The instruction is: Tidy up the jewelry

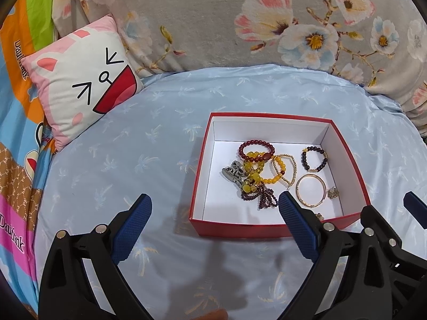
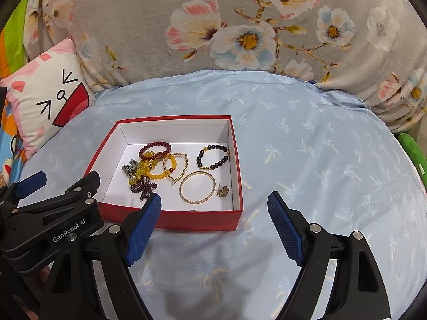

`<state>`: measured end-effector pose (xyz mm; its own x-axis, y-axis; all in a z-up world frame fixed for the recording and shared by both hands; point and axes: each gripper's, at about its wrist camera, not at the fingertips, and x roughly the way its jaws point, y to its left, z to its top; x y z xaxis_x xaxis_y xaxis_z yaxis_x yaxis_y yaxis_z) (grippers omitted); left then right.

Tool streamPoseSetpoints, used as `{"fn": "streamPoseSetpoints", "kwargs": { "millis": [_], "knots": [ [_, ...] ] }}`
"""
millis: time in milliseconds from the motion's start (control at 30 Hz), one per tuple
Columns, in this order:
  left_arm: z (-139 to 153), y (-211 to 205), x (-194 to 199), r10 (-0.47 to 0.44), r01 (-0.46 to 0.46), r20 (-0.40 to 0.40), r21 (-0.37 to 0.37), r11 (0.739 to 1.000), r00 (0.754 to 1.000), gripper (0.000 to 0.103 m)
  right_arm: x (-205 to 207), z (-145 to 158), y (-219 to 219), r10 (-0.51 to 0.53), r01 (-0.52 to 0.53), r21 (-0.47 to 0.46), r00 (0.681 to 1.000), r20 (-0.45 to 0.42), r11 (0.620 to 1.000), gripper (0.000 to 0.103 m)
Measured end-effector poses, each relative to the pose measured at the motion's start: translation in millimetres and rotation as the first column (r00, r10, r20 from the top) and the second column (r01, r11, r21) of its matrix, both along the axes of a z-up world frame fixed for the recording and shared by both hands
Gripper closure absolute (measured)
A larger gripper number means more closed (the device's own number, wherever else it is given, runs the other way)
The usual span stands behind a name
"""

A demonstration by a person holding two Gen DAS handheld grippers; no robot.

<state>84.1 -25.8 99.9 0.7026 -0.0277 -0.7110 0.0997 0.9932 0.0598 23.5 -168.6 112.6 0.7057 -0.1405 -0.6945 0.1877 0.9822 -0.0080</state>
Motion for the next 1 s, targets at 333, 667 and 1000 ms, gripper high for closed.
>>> {"fn": "streamPoseSetpoints", "kwargs": {
  "millis": [333,667,1000],
  "knots": [
    [-2.3,1.4,0.3,0.015,-0.015,-0.002,-0.004,1.000,1.000,0.012,-2.6,-1.7,0.6,0.008,-0.008,0.001,1.000,-0.001,1.000,0.024],
    [-1.9,2.2,0.0,0.016,-0.016,0.004,0.000,1.000,1.000,0.012,-2.0,-1.8,1.9,0.005,-0.005,0.010,1.000,-0.005,1.000,0.024],
    [-3.3,0.8,-0.8,0.020,-0.020,0.008,0.007,1.000,1.000,0.012,-1.6,-1.5,1.5,0.008,-0.008,0.013,1.000,-0.006,1.000,0.024]
  ]
}}
